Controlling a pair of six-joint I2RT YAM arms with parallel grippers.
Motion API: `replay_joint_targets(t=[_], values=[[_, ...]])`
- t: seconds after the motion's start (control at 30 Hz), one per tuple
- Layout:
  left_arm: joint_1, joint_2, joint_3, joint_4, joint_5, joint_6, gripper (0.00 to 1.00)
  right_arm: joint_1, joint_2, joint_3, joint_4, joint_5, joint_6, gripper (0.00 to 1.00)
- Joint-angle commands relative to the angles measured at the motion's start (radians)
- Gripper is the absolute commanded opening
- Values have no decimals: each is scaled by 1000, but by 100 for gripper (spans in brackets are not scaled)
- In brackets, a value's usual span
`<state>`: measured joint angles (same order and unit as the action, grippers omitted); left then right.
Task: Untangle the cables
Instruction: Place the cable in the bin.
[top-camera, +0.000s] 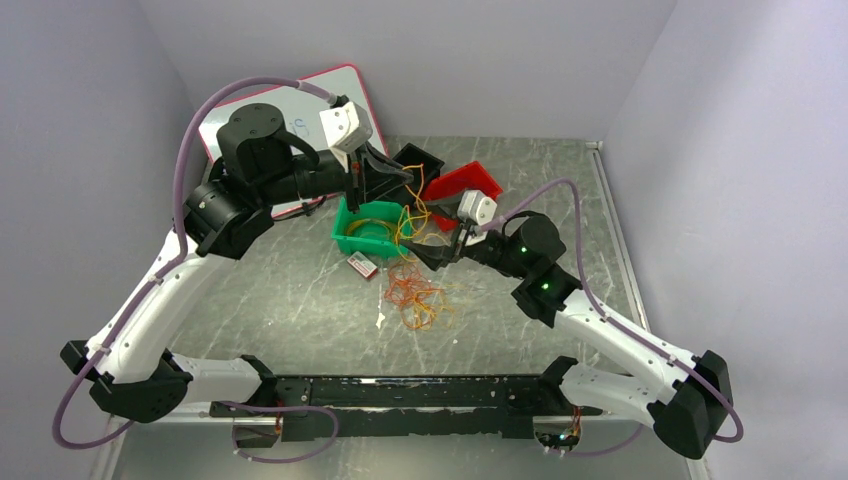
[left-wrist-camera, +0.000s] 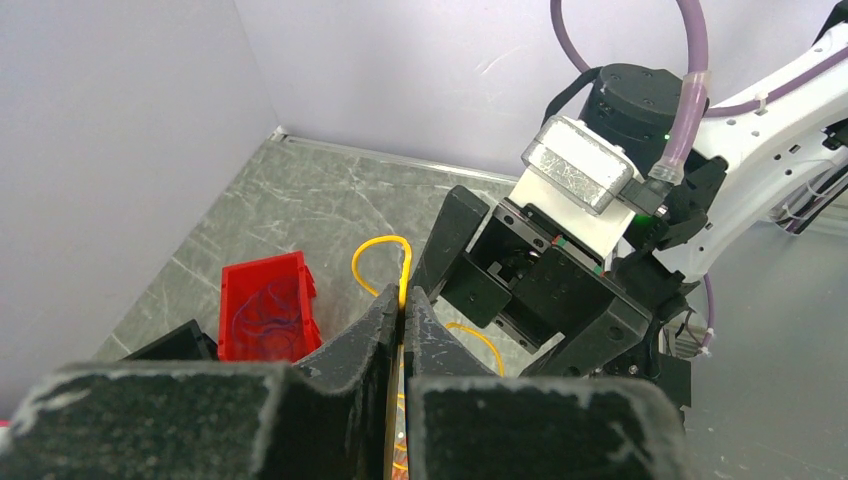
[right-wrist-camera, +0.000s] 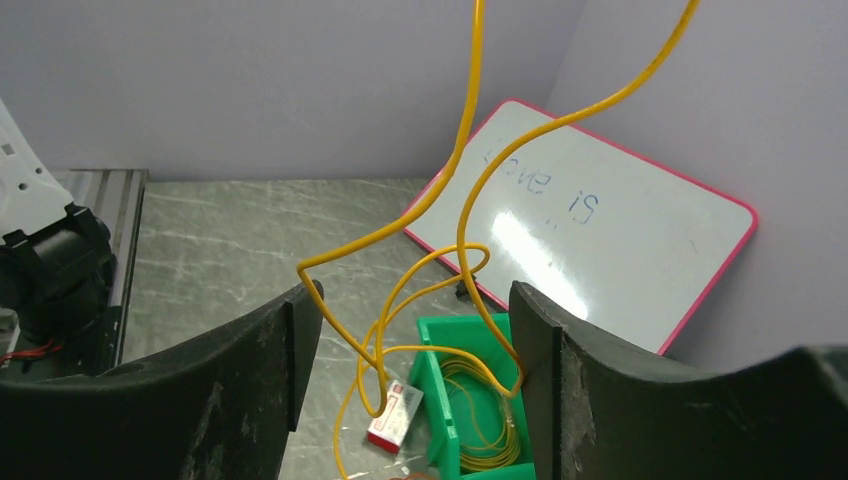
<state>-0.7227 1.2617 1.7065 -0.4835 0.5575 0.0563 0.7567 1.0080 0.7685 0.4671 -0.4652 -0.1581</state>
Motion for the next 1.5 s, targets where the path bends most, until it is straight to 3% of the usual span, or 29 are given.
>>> replay_joint_targets(t=[0.0, 0.6, 1.07, 1.23, 1.37, 1.47], values=[[-3, 1, 5, 26, 9, 7, 7, 2, 1, 24, 33, -17, 3, 69], [-3, -4, -6, 34, 11, 4, 7, 1, -13, 5, 17, 35, -1, 45], [-4, -54, -93, 81, -18, -22, 7, 2, -39, -19, 27, 76, 12, 15], [-4, -74, -130, 103, -36, -39, 7, 1, -38, -9, 14, 91, 25, 0], [-4, -99, -179, 132, -57, -64, 10, 2, -33, 8, -19, 153, 43, 0], [-4, -123, -231, 156, -82, -87, 18, 0, -27, 25, -45, 233, 52, 0]])
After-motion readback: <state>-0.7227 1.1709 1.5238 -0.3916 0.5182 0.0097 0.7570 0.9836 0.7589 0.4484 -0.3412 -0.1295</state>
